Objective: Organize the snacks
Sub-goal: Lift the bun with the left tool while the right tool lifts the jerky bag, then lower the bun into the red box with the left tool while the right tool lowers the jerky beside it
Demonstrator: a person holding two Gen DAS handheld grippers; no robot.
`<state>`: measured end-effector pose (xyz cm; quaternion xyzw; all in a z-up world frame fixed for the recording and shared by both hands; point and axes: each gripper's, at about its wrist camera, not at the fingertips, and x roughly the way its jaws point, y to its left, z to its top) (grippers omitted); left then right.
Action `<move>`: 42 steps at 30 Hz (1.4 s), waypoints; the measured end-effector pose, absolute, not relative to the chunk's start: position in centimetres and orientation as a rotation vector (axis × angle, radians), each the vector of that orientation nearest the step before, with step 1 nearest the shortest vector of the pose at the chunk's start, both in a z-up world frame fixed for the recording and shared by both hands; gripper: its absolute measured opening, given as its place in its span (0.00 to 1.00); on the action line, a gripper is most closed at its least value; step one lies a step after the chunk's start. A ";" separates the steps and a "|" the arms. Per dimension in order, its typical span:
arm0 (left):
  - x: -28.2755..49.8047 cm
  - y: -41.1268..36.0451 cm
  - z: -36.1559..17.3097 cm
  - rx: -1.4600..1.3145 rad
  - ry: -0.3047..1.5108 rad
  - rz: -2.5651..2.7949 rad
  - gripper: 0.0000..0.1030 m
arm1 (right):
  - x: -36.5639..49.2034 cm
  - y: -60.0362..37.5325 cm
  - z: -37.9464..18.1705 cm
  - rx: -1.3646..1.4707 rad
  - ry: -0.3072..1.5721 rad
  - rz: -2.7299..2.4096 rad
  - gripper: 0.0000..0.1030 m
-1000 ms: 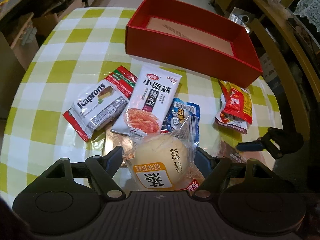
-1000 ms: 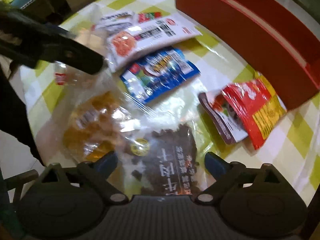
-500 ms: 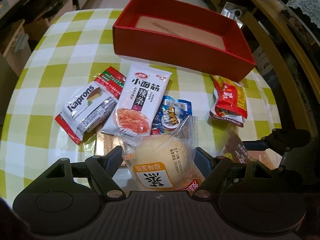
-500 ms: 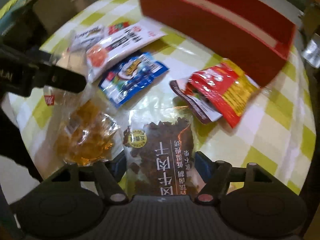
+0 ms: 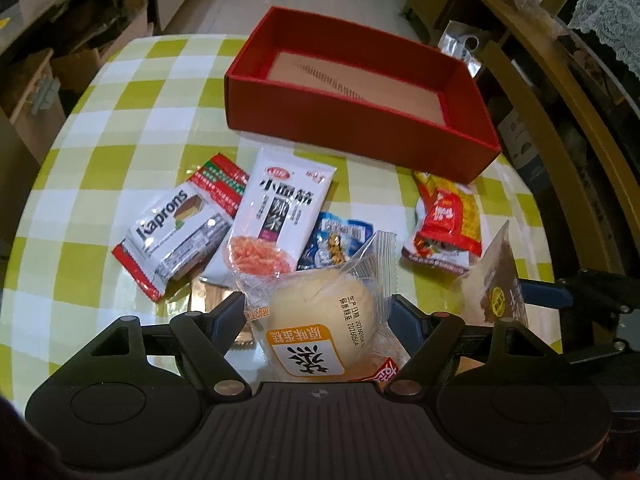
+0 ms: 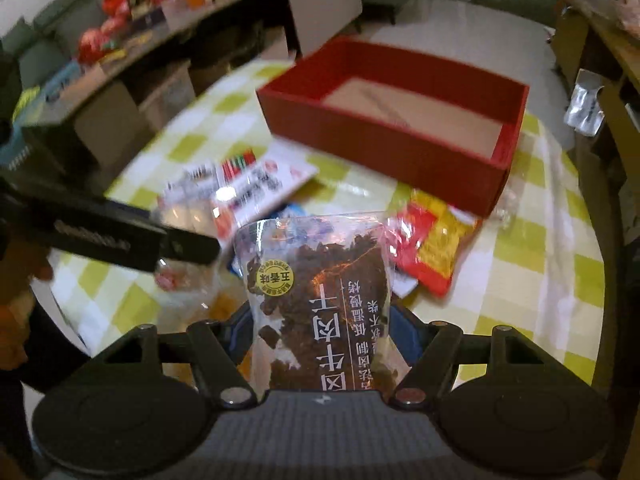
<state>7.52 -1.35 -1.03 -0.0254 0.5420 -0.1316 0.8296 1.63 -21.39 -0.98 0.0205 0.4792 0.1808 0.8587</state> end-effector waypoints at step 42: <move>24.4 -8.3 1.0 0.021 0.926 -0.147 0.80 | 21.2 -24.9 -2.9 0.188 0.836 0.113 0.79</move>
